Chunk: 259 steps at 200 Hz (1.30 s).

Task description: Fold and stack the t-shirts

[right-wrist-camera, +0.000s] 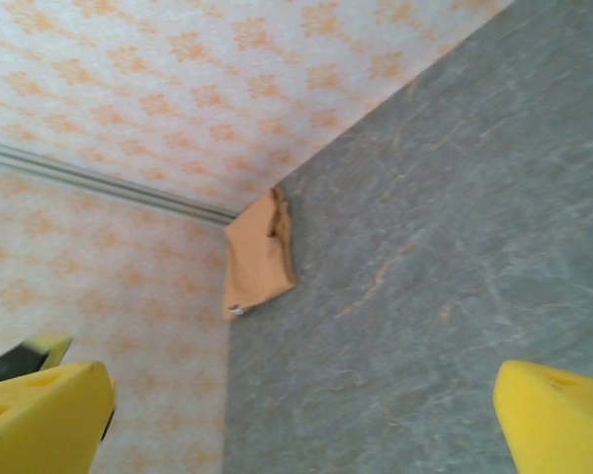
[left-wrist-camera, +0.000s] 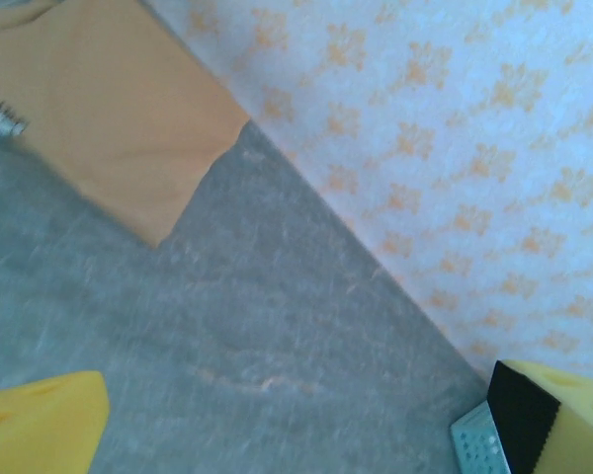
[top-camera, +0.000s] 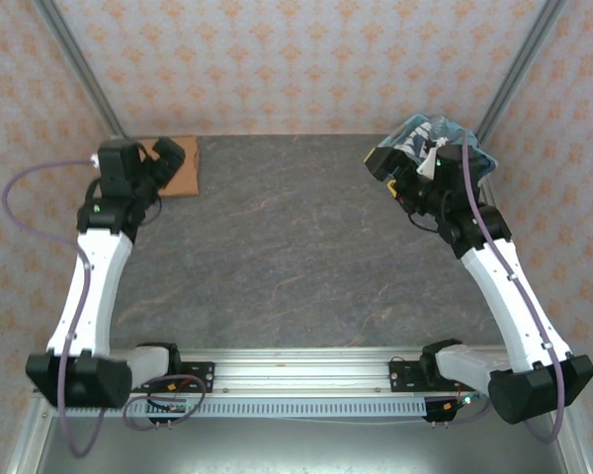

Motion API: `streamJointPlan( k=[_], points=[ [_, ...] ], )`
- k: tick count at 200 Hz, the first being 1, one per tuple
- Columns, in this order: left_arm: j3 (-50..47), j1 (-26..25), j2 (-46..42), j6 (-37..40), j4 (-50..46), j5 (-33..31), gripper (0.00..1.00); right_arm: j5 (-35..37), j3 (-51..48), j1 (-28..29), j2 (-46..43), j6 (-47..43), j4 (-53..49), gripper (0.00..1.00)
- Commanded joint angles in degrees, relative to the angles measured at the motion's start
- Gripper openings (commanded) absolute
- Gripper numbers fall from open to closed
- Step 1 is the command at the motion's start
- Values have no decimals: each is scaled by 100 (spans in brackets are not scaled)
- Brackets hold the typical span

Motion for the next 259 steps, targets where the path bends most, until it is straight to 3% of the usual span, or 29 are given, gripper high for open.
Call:
streamJointPlan(
  k=[1,16,39,59,68,88,96,114,155,184,209,216,229,248,259],
  points=[
    [-841,-277,-657,-395,-895,-1124,100,891,46,-68,-415,-609,-992,99],
    [-1217,-490,-1283,-305,-1264,-1624,100,1994,-110,-95,-652,-725,-1531,99],
    [-1657,-906,-1992,-175,-2049,-3579,100,4061,-720,-104,-895,-744,-1830,99],
    [-2997,-918,-2853,2028,-161,-3460,100,4722,-2356,-126,-1471,-2045,117,99],
    [-3600,-916,-3184,2525,596,-3559,100,5311,-3185,-122,-1756,-2411,1006,99],
    [-4830,-903,-3493,3400,2175,-3693,100,5848,-4427,-170,-1946,-3197,2535,99],
    [-5236,-912,-3450,3709,2875,-3520,100,5832,-4659,-236,-1840,-3319,2834,99],
    [-5651,-879,-2778,3589,3862,-3408,100,5687,-4857,-355,-1304,-3451,3089,99],
    [-5219,-760,-385,3837,5194,-2969,100,5158,-5098,-569,-184,-3723,4442,99],
    [-4787,-379,685,3899,6026,-2578,100,4655,-5117,-817,452,-3823,5683,99],
    [-4790,-20,1314,3715,6940,-2197,100,4210,-5191,-1181,1047,-3549,6785,99],
    [-4713,-23,1261,3687,6695,-2188,100,4188,-5181,-1225,1167,-3591,6943,99],
    [-5001,-24,1152,3738,7106,-2077,100,4048,-5327,-1349,1428,-3526,7441,99],
    [-5675,-58,1094,3822,8355,-2002,100,3786,-5529,-1474,1851,-3480,8151,99],
    [-5784,-96,1192,3872,8615,-2007,100,3693,-5503,-1474,2108,-3517,8339,99]
  ],
)
